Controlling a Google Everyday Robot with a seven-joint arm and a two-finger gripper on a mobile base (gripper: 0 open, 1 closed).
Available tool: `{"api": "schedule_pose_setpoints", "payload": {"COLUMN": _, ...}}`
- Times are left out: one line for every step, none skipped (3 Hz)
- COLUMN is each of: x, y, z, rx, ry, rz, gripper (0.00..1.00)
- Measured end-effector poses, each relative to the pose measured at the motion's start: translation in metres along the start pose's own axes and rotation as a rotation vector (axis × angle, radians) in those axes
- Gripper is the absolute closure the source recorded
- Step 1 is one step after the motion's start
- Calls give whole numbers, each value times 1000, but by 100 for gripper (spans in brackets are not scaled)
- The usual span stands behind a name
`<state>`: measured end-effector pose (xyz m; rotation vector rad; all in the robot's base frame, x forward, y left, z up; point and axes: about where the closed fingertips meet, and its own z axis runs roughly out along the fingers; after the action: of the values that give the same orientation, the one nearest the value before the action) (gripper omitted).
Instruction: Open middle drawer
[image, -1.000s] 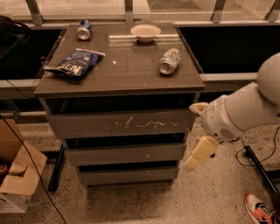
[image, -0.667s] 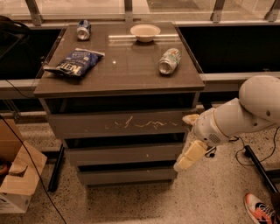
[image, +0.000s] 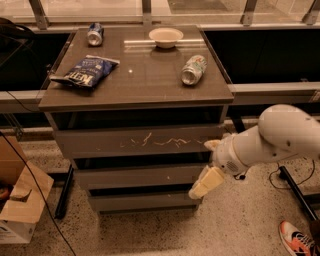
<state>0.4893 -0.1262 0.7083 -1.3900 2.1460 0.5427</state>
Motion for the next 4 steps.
{"api": "schedule_pose_setpoints", "payload": {"x": 16, "y": -9, "z": 40, "rx": 0, "ry": -28, "rz": 46, "gripper": 0}}
{"api": "schedule_pose_setpoints", "payload": {"x": 33, "y": -25, "z": 96, "rx": -9, "ry": -177, "rz": 134, "gripper": 0}}
{"api": "schedule_pose_setpoints", "payload": {"x": 45, "y": -35, "z": 131, "rx": -31, "ry": -247, "rz": 179, "gripper": 0}}
{"api": "schedule_pose_setpoints", "payload": {"x": 57, "y": -53, "z": 163, "rx": -51, "ry": -285, "rz": 213, "gripper": 0}}
